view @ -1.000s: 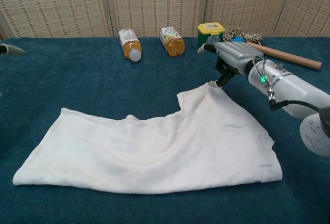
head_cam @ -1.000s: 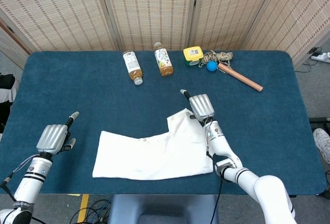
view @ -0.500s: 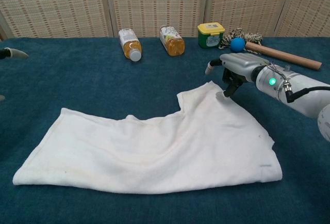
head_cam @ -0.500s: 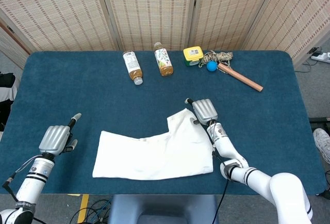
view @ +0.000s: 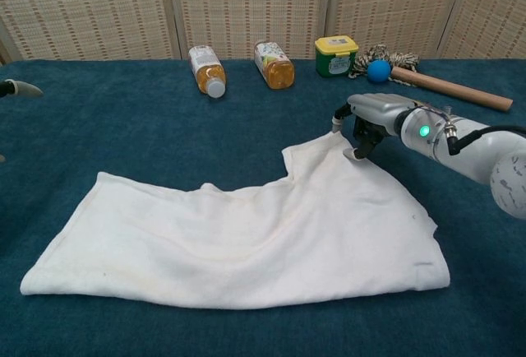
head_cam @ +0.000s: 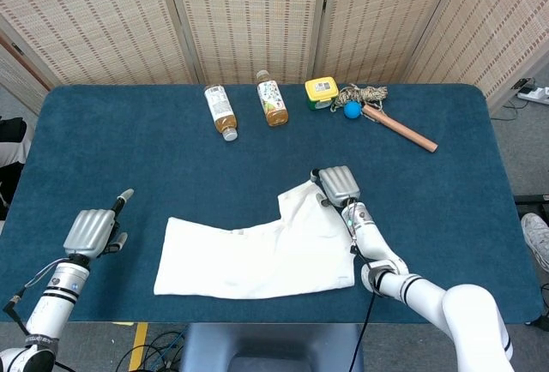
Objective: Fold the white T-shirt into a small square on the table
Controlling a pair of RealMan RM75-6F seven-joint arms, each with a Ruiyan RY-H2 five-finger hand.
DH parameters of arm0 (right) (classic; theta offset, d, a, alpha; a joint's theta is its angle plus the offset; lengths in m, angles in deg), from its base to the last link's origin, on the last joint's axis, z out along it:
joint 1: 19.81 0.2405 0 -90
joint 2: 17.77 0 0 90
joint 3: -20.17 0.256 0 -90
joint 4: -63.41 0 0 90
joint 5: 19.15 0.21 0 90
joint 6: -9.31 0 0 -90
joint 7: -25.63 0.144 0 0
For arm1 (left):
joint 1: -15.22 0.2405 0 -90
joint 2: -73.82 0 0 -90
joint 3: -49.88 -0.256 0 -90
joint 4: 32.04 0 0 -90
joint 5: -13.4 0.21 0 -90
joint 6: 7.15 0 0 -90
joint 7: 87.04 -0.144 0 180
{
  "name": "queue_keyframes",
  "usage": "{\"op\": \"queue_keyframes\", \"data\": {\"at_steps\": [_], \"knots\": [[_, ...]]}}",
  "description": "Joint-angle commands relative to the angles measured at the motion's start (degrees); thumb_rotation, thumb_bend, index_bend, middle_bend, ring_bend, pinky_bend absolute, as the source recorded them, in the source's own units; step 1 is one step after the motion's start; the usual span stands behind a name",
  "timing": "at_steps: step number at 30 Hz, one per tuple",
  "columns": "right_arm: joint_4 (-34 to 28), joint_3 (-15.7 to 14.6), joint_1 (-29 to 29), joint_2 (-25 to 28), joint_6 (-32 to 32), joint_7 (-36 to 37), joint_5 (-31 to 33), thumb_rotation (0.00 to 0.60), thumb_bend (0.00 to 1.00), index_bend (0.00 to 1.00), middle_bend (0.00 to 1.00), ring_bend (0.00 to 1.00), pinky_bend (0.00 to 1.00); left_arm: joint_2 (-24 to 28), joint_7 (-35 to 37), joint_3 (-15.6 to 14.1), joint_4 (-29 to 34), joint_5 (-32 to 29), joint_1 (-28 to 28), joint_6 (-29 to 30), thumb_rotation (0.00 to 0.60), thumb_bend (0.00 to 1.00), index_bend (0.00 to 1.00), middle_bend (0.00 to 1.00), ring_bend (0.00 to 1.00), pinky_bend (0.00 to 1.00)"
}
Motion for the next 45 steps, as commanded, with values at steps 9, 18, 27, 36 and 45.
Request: {"op": "queue_keyframes", "data": {"at_steps": [9,18,27,36,45], "knots": [[-1.1,-1.2,-0.6,0.4,-2.2,3.8,-2.8,0.600,0.39,0.47,0.91,0.96,1.00,-0.1,-0.2,0.1,0.1,0.0,-0.4,-0.3,0.600,0.41,0.00,0.94,0.85,0.96],[-2.6,-3.4,-2.7,1.3,-6.9,9.3,-7.5,0.600,0.47,0.63,0.94,0.96,1.00,0.0,-0.1,0.0,0.3,0.3,-0.3,-0.2,0.600,0.41,0.00,0.94,0.85,0.96],[-4.1,-5.6,-5.3,2.3,-11.7,13.6,-11.2,0.600,0.58,0.71,0.95,0.96,1.00,0.2,-0.3,0.1,0.9,0.6,-0.2,0.3,0.600,0.41,0.00,0.94,0.85,0.96],[-10.3,-9.7,-9.7,6.3,-20.3,17.1,-17.6,0.600,0.63,0.75,0.96,0.96,1.00,0.4,-0.5,0.0,1.6,0.9,-0.1,0.7,0.600,0.41,0.00,0.94,0.85,0.96],[-16.3,-15.7,-14.7,11.2,-27.9,17.8,-24.3,0.600,0.64,0.76,0.97,0.96,1.00,0.1,-0.7,-0.1,1.5,0.9,-0.3,0.3,0.600,0.41,0.01,0.94,0.85,0.96]]}}
